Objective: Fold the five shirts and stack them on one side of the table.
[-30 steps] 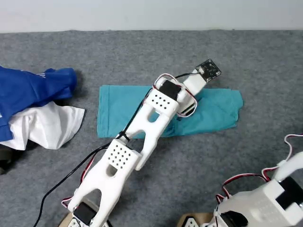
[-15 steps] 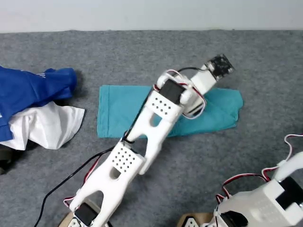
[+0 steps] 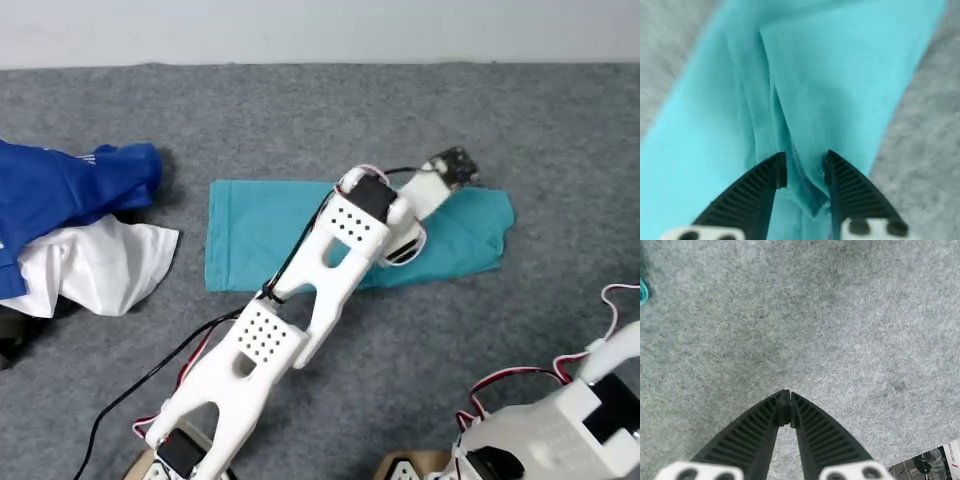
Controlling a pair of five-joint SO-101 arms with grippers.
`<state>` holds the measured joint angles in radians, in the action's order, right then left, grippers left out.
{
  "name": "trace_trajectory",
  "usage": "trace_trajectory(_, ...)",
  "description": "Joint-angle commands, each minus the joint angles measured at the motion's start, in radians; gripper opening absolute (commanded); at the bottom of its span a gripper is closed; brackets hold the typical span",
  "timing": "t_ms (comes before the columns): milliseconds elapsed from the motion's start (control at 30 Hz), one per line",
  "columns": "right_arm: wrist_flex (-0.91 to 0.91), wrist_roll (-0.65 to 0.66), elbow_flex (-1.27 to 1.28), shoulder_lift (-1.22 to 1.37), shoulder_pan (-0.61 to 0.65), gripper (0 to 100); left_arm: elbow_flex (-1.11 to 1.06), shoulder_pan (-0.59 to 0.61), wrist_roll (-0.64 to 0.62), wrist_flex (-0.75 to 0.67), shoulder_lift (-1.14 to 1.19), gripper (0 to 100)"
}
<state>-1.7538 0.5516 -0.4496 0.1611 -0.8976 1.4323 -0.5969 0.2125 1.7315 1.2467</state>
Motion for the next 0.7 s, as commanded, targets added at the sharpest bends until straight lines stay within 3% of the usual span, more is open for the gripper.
trace_trajectory(0,-0.041,0.008,-0.052,-0.058,-0.004,1.2,0.001,0.044,0.008,0.018,0.023,13)
trace_trajectory(333,-0.041,0.008,-0.052,-0.058,-0.002,1.2,0.085,0.037,-0.021,0.023,-0.048,14)
trace_trajectory(533,-0.041,0.008,-0.052,-0.058,-0.005,1.2,0.082,0.015,-0.12,0.025,-0.192,23)
trace_trajectory(667,-0.041,0.008,-0.052,-0.061,-0.005,1.2,0.041,0.08,-0.121,0.025,-0.255,23)
